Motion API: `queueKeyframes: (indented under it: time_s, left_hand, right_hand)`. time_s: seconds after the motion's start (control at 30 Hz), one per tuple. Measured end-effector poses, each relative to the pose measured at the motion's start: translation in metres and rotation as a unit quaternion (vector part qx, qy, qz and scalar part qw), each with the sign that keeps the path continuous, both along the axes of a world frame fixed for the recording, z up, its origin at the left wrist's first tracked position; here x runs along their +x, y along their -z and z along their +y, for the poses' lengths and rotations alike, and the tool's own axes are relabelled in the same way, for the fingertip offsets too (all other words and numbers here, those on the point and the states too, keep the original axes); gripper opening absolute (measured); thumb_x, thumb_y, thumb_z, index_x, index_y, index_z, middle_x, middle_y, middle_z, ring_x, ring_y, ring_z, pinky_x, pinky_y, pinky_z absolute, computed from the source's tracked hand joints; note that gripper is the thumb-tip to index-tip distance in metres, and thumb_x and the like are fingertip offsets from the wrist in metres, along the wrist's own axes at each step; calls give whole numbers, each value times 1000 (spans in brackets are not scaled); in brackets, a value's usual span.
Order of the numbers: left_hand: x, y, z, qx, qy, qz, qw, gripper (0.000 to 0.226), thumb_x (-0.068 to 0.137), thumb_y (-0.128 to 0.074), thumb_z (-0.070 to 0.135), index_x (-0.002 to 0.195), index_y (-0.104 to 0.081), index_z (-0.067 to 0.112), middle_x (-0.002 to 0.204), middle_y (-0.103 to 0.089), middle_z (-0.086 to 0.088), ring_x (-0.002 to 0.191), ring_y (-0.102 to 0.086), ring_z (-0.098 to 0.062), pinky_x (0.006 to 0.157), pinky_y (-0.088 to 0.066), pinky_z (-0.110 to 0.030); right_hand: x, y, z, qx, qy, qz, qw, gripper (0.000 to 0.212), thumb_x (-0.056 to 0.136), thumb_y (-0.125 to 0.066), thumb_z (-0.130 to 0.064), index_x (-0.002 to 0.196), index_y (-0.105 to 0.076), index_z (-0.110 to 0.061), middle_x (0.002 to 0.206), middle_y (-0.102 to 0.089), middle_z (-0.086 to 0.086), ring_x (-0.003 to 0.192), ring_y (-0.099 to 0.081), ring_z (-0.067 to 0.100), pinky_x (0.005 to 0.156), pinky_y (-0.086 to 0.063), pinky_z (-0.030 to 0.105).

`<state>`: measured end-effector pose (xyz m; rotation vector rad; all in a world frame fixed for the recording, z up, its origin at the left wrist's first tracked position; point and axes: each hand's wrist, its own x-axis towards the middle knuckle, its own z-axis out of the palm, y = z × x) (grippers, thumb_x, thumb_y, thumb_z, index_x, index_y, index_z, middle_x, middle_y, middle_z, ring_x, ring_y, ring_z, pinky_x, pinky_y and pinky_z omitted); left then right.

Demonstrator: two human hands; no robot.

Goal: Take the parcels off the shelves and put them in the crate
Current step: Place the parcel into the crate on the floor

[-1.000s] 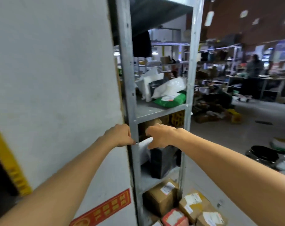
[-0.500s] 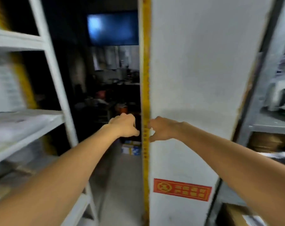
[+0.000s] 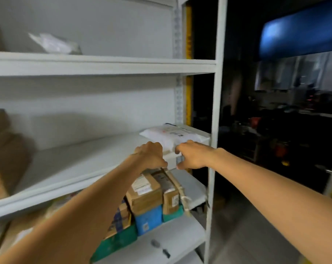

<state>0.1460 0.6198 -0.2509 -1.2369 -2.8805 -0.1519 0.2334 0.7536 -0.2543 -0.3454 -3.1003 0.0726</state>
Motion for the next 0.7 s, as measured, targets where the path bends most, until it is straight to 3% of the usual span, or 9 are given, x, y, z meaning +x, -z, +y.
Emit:
queueKeyframes:
  time_s: [0.1,0.2,0.33,0.57,0.7]
  left_hand:
    - [-10,6,-13,-10,-44,8,999,40,85,-66,39,116,-60,15,113,-61,-4,99,-59,-23,74,-45,-29]
    - [-18,12,-10,-5,-62,17,998,37,86,-65,38,115,-60,15,111,-62,-4,94,-59,-21,71,-47,-27]
    - [-28,14,13,-4,-57,26,998,36,88,-64,37,117,-60,15,112,-62,-3,93,-58,-20,73,-47,-28]
    - [-68,13,55,-3,-56,30,998,37,88,-64,36,117,-60,14,111,-64,-4,95,-61,-22,82,-52,-30]
    - [-90,6,76,11,-53,36,998,34,87,-64,36,115,-61,16,109,-63,-2,93,-60,-21,72,-48,-27]
  right_hand:
    - [-16,6,0,3,-35,0,999,51,85,-66,-39,128,-52,-13,107,-50,6,92,-57,24,68,-50,34]
    - [-18,11,15,7,-51,-4,999,57,85,-67,-41,132,-48,-14,100,-44,1,86,-51,20,55,-37,29]
    - [-19,6,48,19,-37,-22,999,48,85,-66,-41,122,-54,-13,100,-52,3,85,-56,20,68,-50,35]
    - [-30,-12,95,16,-2,-18,1000,43,85,-67,-38,119,-55,-12,108,-53,7,96,-56,24,84,-51,40]
    - [-38,-21,118,22,23,-17,999,47,87,-66,-37,124,-53,-11,117,-51,10,98,-55,25,86,-51,39]
